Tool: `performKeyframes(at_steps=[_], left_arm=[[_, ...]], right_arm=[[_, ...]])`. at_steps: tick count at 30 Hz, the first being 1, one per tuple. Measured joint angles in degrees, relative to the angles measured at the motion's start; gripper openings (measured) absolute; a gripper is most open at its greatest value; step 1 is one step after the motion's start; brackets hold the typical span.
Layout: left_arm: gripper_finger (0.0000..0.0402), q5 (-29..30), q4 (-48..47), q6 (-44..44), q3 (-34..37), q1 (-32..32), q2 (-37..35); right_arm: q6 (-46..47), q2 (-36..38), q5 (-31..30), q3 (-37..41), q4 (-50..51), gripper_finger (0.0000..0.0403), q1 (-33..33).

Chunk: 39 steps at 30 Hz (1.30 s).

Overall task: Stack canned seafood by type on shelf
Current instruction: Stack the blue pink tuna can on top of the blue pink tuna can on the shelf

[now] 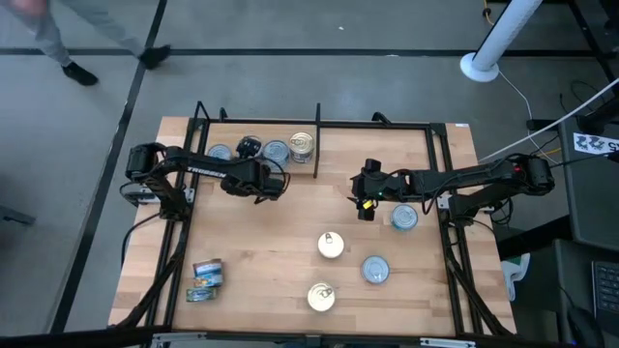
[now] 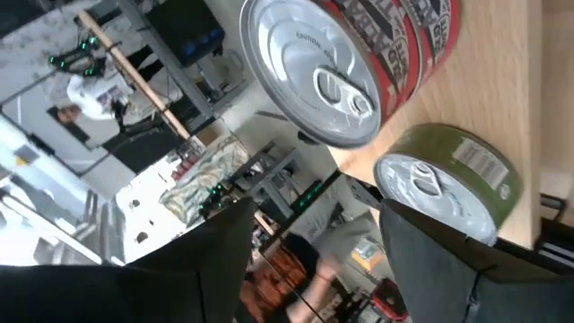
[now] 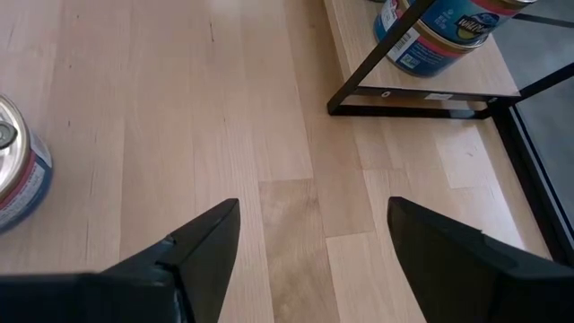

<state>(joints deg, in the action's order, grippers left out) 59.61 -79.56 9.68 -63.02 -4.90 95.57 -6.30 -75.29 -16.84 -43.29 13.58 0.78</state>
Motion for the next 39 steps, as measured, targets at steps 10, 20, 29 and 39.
performKeyframes(at_steps=[10, 20, 29, 39], left_arm=[[0.0239, 0.0, -4.3, -17.1, 0.0, 6.1, 0.0], [0.0239, -0.1, 1.9, -28.1, -0.9, 12.1, 0.0], [0.0239, -3.5, 25.3, -26.9, -1.0, 15.4, 0.0], [0.0239, -22.2, 48.3, -27.5, -1.0, 15.8, 0.0]], right_arm=[[0.0, 0.0, 0.0, 0.0, 0.0, 0.0282, 0.0], [0.0, 0.0, 0.0, 0.0, 0.0, 0.0282, 0.0], [0.0, 0.0, 0.0, 0.0, 0.0, 0.0282, 0.0], [0.0, 0.0, 0.0, 0.0, 0.0, 0.0282, 0.0]])
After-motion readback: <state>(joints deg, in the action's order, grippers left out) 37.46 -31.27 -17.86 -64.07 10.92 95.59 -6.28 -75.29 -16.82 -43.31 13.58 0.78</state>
